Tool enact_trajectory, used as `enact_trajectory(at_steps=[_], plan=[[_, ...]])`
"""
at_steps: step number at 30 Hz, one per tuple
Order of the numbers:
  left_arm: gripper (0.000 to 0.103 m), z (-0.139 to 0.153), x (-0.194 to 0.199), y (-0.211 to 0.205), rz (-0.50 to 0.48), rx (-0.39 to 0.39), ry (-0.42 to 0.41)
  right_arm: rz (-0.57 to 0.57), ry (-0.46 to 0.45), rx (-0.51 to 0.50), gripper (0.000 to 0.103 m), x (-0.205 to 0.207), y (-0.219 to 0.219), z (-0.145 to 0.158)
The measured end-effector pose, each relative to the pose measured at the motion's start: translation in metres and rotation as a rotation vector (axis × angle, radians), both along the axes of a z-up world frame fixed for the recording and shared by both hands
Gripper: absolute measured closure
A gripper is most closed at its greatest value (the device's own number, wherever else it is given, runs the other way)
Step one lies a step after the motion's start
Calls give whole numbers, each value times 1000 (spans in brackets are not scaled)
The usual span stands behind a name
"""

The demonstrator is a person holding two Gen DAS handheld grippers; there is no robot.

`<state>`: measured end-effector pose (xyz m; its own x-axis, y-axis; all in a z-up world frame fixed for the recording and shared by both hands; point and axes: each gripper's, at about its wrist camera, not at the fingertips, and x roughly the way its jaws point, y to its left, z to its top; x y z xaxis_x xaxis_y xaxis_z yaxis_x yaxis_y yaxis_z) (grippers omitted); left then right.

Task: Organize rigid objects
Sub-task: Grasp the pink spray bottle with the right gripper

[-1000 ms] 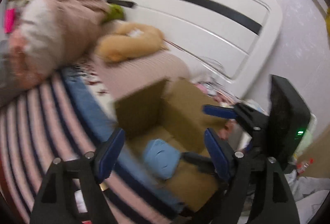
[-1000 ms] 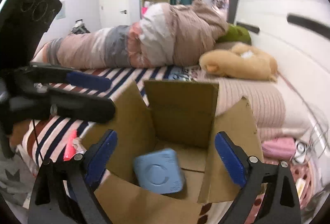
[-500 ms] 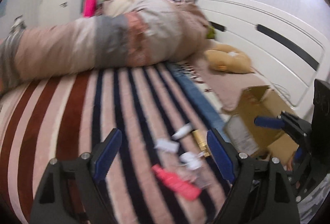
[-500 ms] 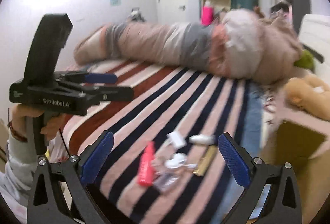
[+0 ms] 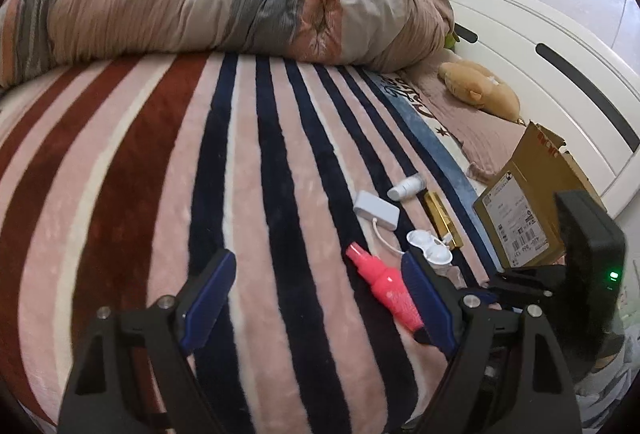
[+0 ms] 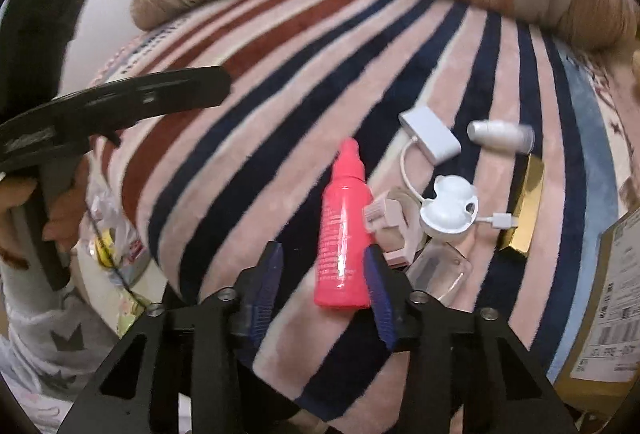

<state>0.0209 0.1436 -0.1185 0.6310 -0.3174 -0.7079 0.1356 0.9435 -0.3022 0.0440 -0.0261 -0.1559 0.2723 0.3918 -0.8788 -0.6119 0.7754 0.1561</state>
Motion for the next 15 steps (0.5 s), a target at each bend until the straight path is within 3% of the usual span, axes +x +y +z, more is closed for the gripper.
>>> enact_trajectory(at_steps=[3,5,12,15], plan=[[21,-2,1,-1,-4,-5,2,-8,69,-2,67,15,9,-14],[21,-3,1,0,-4,-11,4,-13,87,-8,73,21,14,-21],[21,-8,3,0,-42,-83,39,-18,12,3,75,18,17,-17],[21,-7,5,-8,-74,-110,48,-3,-26,52,76,8,14,-4]])
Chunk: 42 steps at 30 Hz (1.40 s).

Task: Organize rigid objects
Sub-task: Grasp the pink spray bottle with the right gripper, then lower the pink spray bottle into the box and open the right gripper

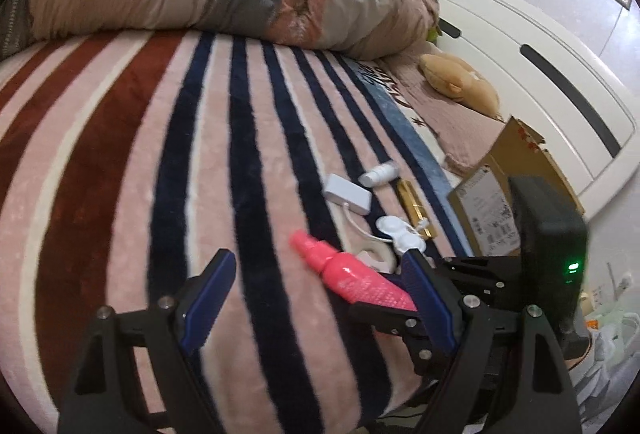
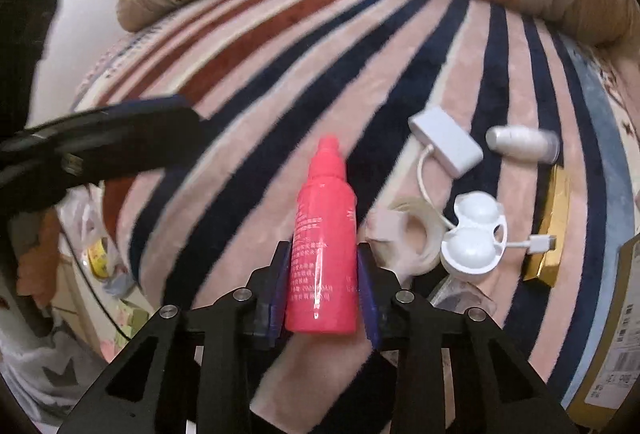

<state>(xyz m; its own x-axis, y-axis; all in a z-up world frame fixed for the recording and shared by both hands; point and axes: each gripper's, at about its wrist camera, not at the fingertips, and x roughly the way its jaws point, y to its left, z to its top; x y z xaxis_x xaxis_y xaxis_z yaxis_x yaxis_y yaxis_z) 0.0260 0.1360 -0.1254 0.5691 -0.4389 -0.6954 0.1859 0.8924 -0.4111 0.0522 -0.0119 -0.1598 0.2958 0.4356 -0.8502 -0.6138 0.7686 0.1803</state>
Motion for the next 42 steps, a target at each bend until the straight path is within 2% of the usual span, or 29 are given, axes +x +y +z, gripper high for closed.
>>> enact_trajectory(at_steps=[6,10,12,14,17,23,27,31,37,42], plan=[[21,9,3,-16,-55,-88,8,20,-100,90,76,-19,-14,39],[22,30,1,-29,-96,-163,-25,43,-178,160,76,-33,-24,68],[30,46,-1,-37,-110,-180,-60,54,-214,204,76,-41,-30,84],[51,60,-3,-44,-122,-191,-91,54,-249,234,76,-47,-36,97],[59,90,-6,-60,-155,-202,-157,39,-308,265,76,-58,-57,118],[67,146,-2,-134,-266,-124,-271,-41,-398,303,76,-66,-123,150],[70,165,8,-195,-368,-86,-295,-123,-445,321,76,-67,-176,159],[71,166,23,-254,-455,-51,-280,-182,-459,360,76,-74,-230,160],[73,155,35,-330,-555,17,-254,-304,-447,296,76,-73,-286,148],[73,138,45,-363,-587,53,-200,-375,-396,237,76,-66,-309,133]])
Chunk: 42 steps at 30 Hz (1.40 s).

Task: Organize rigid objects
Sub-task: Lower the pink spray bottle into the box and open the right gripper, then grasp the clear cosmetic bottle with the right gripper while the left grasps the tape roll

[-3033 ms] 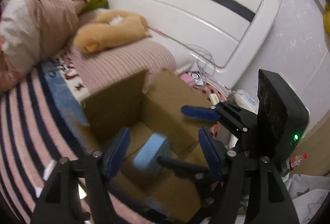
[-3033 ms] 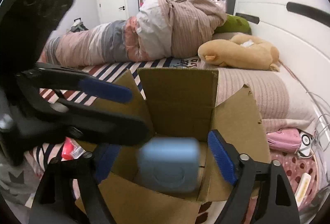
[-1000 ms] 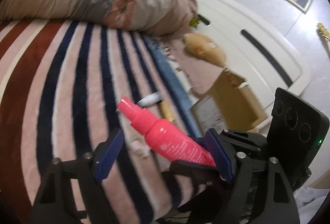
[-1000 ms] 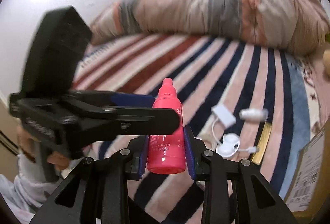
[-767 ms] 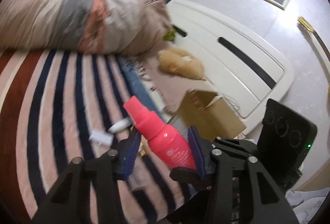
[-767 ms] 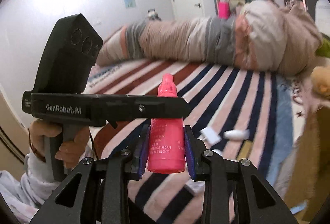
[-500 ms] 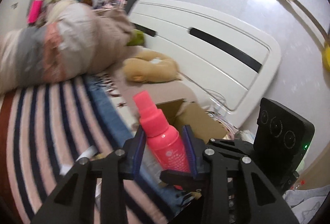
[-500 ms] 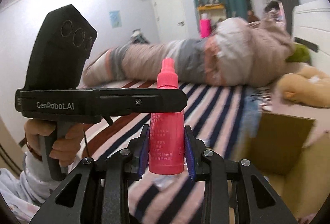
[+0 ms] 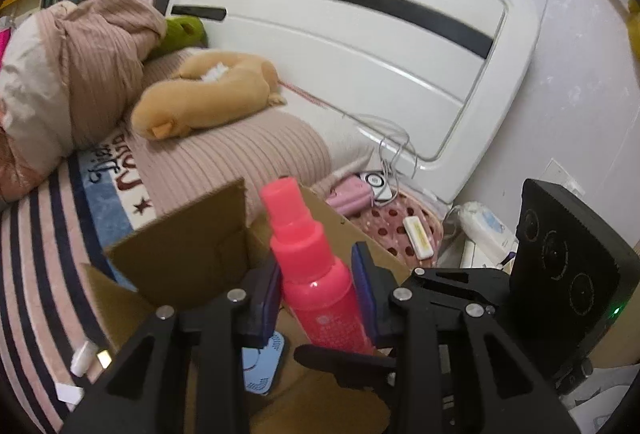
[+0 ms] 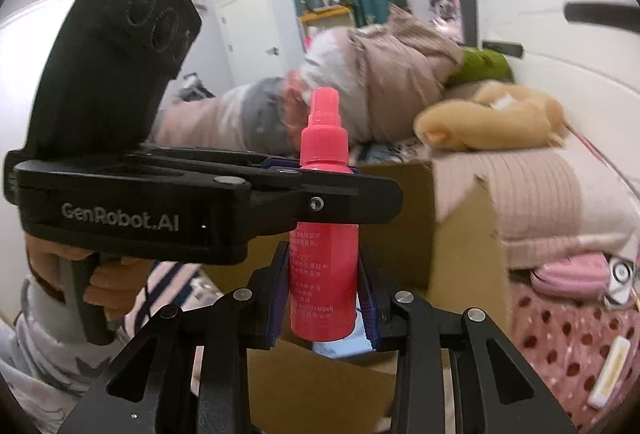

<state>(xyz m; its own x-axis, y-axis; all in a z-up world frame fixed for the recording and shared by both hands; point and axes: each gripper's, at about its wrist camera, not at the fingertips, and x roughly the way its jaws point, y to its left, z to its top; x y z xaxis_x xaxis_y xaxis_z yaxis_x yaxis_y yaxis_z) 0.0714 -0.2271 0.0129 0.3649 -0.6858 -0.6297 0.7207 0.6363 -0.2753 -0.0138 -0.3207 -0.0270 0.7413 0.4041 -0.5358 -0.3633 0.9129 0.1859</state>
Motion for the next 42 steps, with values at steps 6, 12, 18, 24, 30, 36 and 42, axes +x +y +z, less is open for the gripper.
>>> enact_trajectory(at_steps=[6,12,18,24,30,36,42], plan=[[73,-16,7,-14,-22,36,39,-40,46,-36,76,4,-7,-15],[69,-22,6,-21,-14,71,32,-72,68,-66,76,9,-7,-20],[31,-11,-4,-6,35,62,-30,-117,73,-91,64,5,-10,-15],[20,9,-20,32,102,32,-100,-123,53,-118,55,0,3,-1],[20,26,-32,109,238,8,-156,-61,-4,-119,50,-1,45,23],[19,23,-43,206,433,35,-200,114,-53,-131,50,1,129,35],[18,-18,-43,289,602,79,-152,281,34,-147,50,11,211,9]])
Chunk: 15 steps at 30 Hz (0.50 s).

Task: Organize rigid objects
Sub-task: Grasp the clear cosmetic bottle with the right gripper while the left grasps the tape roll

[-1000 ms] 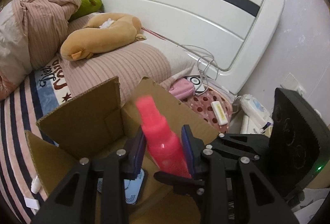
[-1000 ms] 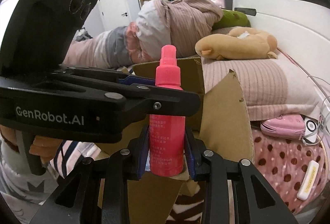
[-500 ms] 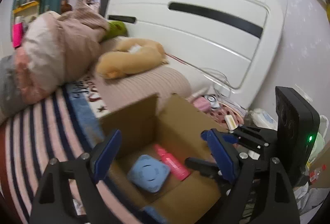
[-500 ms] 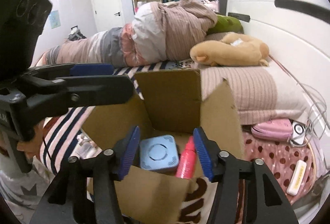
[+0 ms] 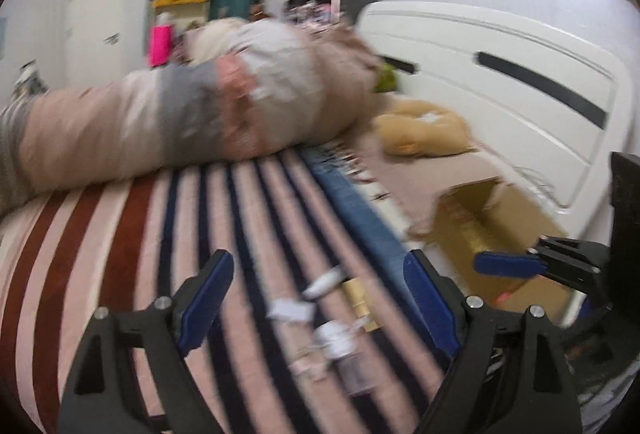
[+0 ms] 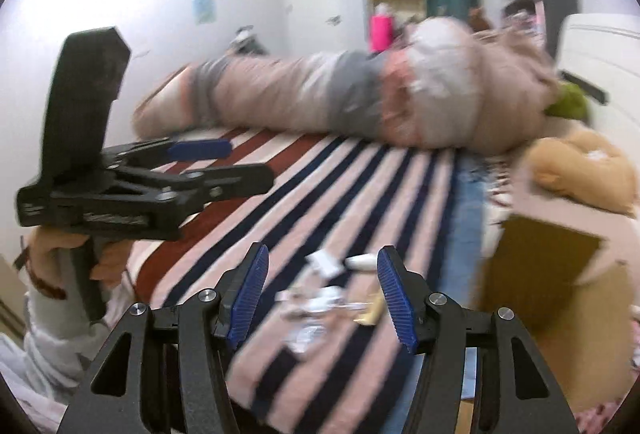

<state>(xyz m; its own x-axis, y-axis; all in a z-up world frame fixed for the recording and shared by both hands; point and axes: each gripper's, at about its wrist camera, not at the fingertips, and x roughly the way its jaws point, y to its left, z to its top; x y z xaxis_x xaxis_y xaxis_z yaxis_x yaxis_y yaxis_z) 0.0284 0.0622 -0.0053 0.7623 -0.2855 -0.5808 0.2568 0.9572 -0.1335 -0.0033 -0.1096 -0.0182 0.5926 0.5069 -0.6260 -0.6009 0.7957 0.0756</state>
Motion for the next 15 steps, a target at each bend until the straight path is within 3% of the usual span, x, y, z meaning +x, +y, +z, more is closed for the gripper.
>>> enact_trajectory(at_steps=[5,9,11,13,15], plan=[[18,-52,8,33,39,-40,96,2,143,-62,50,8,38,-55],[18,-102,12,34,17,-59,191,-181,275,-135,50,24,41,-119],[18,-121,16,31,4,-65,234,-232,336,-108,50,32,35,-143],[19,-141,19,26,-9,-69,273,-290,348,-92,50,39,29,-158],[20,-153,20,19,-36,-69,298,-294,311,-125,58,39,27,-163]])
